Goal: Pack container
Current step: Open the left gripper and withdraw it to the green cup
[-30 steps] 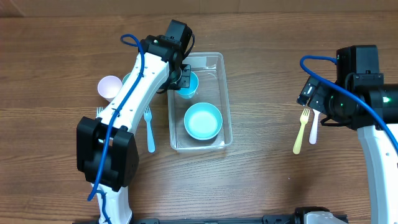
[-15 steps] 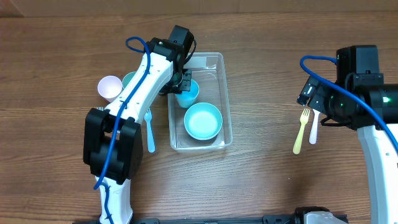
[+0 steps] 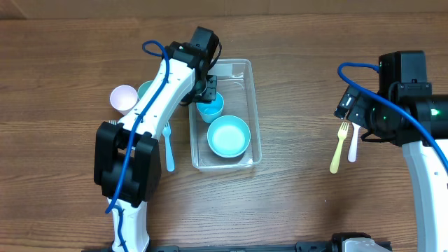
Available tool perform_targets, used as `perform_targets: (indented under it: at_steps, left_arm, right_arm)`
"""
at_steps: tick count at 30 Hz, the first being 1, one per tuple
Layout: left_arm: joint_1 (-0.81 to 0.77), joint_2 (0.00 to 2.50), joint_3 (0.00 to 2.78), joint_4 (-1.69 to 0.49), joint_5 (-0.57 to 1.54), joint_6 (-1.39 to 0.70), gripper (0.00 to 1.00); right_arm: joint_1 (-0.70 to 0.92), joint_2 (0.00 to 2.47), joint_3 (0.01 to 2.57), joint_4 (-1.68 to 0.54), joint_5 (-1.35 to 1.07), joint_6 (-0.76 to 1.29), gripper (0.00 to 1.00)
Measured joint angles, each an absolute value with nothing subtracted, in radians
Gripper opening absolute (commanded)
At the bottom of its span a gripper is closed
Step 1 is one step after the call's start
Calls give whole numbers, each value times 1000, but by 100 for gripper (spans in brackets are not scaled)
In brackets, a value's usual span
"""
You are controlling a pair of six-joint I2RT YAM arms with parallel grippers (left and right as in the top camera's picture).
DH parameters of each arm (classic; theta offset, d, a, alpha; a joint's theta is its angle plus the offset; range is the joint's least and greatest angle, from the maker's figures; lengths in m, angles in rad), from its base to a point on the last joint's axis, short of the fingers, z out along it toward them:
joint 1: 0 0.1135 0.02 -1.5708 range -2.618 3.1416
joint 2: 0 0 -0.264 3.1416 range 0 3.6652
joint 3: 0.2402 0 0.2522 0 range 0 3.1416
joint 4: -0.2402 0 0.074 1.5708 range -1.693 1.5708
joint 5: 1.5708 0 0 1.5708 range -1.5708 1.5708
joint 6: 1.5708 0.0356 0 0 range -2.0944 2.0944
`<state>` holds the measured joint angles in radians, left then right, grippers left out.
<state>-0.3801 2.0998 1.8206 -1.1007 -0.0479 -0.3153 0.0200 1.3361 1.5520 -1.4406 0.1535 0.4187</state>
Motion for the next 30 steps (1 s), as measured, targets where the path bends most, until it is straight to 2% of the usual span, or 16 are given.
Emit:
perform_targets:
  at_steps: [9,14,23,27,30]
  left_arm:
    - [-380,2101,2108,-1249,-13,-316,37]
    - [-372,2101,2228,-1417,-110,-360,37]
    - [-210,2101,2232,-1515,-154,-403,32]
    - [-174,2101,2194,-1464,-149,-320,31]
    - [-177,2101,2110,-1422,-144,-245,25]
  right_arm:
    - [20,1336,1552,-1440,154,418,100]
    - [20,1336,1552,-1441,154,418,100]
    - [20,1336,1552,-1441,154,418,100]
    - [20,1336,1552,-1440,154,418,100]
    - [20,1336,1552,-1441,154,419,100]
